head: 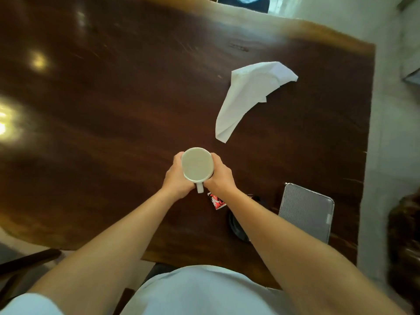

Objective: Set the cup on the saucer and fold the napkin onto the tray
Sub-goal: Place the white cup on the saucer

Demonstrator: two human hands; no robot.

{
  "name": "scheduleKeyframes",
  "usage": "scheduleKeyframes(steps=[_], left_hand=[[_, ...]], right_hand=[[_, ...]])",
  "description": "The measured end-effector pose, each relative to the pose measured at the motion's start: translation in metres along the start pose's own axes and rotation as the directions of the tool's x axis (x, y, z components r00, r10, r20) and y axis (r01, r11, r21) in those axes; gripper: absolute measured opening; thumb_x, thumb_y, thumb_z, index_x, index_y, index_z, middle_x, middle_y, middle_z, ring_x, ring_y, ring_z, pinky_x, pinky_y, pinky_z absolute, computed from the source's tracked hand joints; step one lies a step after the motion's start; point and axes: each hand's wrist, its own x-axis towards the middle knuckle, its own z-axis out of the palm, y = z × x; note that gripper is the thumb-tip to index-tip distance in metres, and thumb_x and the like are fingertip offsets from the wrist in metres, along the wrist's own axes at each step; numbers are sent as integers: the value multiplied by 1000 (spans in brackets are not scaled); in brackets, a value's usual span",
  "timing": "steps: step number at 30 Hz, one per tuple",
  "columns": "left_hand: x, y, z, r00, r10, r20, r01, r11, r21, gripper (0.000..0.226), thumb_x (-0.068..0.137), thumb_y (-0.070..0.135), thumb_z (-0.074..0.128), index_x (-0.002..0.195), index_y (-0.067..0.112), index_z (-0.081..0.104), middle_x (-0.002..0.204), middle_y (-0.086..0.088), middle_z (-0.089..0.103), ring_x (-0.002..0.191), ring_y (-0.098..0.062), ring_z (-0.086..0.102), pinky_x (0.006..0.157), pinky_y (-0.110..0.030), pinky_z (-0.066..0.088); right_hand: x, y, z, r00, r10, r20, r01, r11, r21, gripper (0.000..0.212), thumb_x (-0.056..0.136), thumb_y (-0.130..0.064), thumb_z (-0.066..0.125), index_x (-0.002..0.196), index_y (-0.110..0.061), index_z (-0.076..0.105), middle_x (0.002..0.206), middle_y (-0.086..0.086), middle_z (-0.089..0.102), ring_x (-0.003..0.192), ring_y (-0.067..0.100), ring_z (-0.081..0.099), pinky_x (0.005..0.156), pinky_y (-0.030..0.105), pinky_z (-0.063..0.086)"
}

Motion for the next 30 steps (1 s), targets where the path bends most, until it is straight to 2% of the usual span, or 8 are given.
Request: scheduleKeyframes(steps=[5, 9, 11, 15, 18, 23, 26, 30], left_hand=[[-23, 8, 34, 991, 70, 113, -74, 997, 30, 98, 63, 20, 90, 140, 34, 32, 116, 10, 54, 104, -14, 55, 70, -25, 43], [-35, 17, 60, 972, 98, 212, -109, 993, 43, 90, 62, 18, 91, 131, 39, 38, 116, 10, 57, 103, -12, 57, 64, -20, 43], [-39, 21, 74, 960, 99, 262, -120, 991, 65, 95, 63, 16, 89, 139, 36, 35, 120, 9, 55, 108, -14, 56, 66, -22, 45], [-47, 28, 98, 934, 145, 328, -195, 973, 126, 97, 65, 22, 90, 142, 33, 33, 121, 10, 53, 110, -14, 53, 85, -32, 44], [-54, 29, 113, 916, 172, 363, -242, 958, 155, 95, 68, 20, 88, 144, 29, 33, 123, 7, 54, 112, -17, 54, 88, -35, 46], [-67, 24, 134, 895, 206, 395, -280, 950, 139, 92, 64, 25, 89, 141, 23, 37, 118, 7, 55, 110, -16, 55, 85, -32, 45], [-72, 20, 145, 896, 221, 386, -296, 944, 146, 89, 63, 29, 87, 137, 22, 40, 123, 2, 59, 113, -19, 57, 91, -40, 50], [-74, 9, 156, 898, 223, 380, -303, 939, 164, 80, 70, 26, 88, 134, 24, 40, 120, 3, 59, 108, -17, 58, 80, -32, 45]], right_hand=[[-39, 29, -20, 995, 58, -84, -55, 998, 41, 60, 80, -26, 80, 130, -30, 46, 108, -11, 58, 96, 8, 57, 65, 17, 41], [-69, 54, -36, 981, 111, -157, -97, 991, 95, 65, 78, -28, 82, 132, -29, 45, 116, -6, 61, 101, 10, 58, 72, 24, 48], [-80, 66, -44, 970, 144, -195, -118, 983, 139, 64, 78, -31, 81, 132, -30, 46, 115, -7, 61, 102, 11, 58, 74, 25, 46], [-99, 87, -53, 947, 189, -258, -143, 971, 190, 60, 79, -36, 78, 131, -31, 47, 116, -4, 62, 102, 13, 59, 75, 27, 46], [-110, 102, -55, 928, 231, -294, -175, 963, 204, 57, 79, -36, 77, 129, -33, 49, 116, -3, 63, 101, 15, 60, 77, 30, 48], [-126, 123, -54, 906, 266, -331, -194, 953, 235, 55, 82, -34, 76, 129, -30, 50, 116, -1, 63, 101, 16, 62, 83, 35, 54], [-132, 133, -52, 898, 271, -348, -194, 951, 239, 49, 84, -27, 76, 127, -28, 52, 115, 0, 64, 102, 16, 61, 84, 35, 54], [-138, 146, -47, 897, 266, -353, -190, 953, 234, 50, 85, -24, 74, 128, -27, 50, 115, -1, 64, 99, 13, 59, 75, 25, 48]])
